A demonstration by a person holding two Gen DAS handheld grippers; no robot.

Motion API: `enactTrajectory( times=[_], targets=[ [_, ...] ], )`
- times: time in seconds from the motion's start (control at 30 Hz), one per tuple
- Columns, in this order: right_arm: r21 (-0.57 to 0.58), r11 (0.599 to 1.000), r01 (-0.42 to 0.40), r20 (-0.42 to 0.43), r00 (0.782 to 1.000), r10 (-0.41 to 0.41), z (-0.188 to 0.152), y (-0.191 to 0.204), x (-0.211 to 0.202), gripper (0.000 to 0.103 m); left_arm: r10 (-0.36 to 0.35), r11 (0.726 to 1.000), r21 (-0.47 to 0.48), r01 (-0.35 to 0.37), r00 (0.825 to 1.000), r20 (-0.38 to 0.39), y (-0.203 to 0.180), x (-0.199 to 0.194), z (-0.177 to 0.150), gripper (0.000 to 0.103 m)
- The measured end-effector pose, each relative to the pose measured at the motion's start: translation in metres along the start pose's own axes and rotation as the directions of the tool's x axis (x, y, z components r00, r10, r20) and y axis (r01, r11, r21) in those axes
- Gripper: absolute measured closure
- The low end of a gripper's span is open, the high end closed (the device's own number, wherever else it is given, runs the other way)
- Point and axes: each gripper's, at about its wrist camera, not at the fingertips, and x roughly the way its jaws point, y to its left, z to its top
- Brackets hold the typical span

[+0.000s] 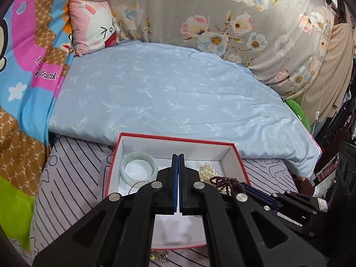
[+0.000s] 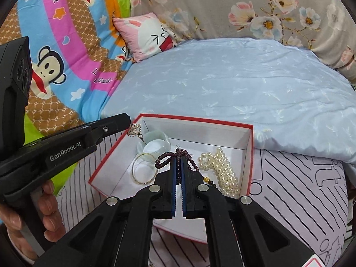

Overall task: Organize jewelry
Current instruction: 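Lower both items into the red box and open both grippers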

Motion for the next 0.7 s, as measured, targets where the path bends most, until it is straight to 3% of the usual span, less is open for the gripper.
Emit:
enactTrajectory(
  times=[0.43,0.57,0.6,0.7],
  targets=[
    [-0.002,1.000,0.014,-0.071,0.997,-0.014,-0.008,-0.007,0.046,0.099,0.023,1.000,0.004,-0.023,0.996,-0.089,0.007,0.051,-0.013,0.103],
    [-0.009,0.999,0.033,-0.052,0.998,-0.034,-0.007,-0.006,0.043,0.088,0.029,0.999,-0.014,-0.030,0.996,-0.090,0.013,0.054,-0.013,0.103],
    [-0.010,0.999,0.035,-0.046,0.998,-0.035,-0.007,-0.006,0.041,0.082,0.035,0.999,-0.016,-0.037,0.995,-0.093,0.015,0.054,-0.013,0.101],
    [-0.008,0.999,0.043,-0.030,0.999,-0.043,-0.005,-0.006,0.035,0.075,0.051,0.998,-0.026,-0.054,0.994,-0.091,0.019,0.052,-0.014,0.073]
  ],
)
